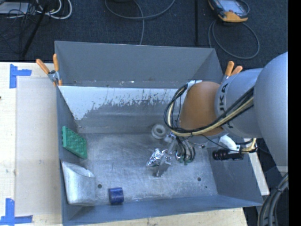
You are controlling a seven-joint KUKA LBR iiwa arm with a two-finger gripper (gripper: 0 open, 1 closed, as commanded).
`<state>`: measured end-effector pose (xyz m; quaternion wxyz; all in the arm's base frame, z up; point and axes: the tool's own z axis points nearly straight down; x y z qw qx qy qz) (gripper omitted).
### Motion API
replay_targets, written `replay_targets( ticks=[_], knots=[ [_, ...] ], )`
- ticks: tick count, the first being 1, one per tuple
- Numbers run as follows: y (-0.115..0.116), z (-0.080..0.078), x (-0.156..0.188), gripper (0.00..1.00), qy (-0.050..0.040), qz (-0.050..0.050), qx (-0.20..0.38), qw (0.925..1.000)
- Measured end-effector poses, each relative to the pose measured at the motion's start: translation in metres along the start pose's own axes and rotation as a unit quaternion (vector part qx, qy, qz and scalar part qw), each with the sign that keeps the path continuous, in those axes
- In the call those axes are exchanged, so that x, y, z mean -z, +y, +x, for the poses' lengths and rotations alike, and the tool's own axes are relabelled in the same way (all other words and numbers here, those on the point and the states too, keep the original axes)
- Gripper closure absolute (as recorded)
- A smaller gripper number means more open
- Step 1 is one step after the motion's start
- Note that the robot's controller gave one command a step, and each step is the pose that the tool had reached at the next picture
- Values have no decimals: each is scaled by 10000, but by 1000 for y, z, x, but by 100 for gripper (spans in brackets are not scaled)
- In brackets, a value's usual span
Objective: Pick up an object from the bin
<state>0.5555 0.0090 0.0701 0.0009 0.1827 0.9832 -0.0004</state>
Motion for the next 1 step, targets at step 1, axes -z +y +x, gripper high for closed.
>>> replay_targets(
  ticks=[1],
  knots=[
    [2, -1, 4, 100, -11, -18, 2, 10000]
  ],
)
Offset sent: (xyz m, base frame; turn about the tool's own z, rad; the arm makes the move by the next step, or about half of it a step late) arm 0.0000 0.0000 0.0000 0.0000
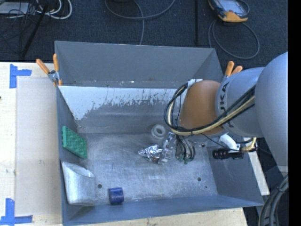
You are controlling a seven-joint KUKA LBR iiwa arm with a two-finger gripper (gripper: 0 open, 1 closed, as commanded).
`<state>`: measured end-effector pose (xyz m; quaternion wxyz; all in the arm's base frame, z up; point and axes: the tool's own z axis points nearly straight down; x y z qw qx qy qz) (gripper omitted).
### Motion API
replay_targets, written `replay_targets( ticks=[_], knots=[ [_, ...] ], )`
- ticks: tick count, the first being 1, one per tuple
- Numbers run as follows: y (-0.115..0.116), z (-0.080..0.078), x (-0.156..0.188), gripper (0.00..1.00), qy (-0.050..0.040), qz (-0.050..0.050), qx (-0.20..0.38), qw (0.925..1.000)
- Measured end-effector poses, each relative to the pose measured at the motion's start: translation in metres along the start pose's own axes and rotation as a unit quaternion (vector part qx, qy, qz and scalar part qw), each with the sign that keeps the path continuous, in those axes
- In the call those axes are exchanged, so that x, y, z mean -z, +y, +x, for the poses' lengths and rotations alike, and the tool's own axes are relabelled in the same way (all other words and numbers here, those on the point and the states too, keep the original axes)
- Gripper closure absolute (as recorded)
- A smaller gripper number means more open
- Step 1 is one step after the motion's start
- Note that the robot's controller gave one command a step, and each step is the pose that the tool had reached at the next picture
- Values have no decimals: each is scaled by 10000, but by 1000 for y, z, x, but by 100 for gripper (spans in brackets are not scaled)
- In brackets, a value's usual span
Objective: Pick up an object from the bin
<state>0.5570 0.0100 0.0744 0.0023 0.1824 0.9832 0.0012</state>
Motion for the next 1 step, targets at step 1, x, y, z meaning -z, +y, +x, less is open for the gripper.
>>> replay_targets(
  ticks=[1],
  knots=[
    [-9, 8, 168, 100, -16, -1, 44, 10000]
  ],
)
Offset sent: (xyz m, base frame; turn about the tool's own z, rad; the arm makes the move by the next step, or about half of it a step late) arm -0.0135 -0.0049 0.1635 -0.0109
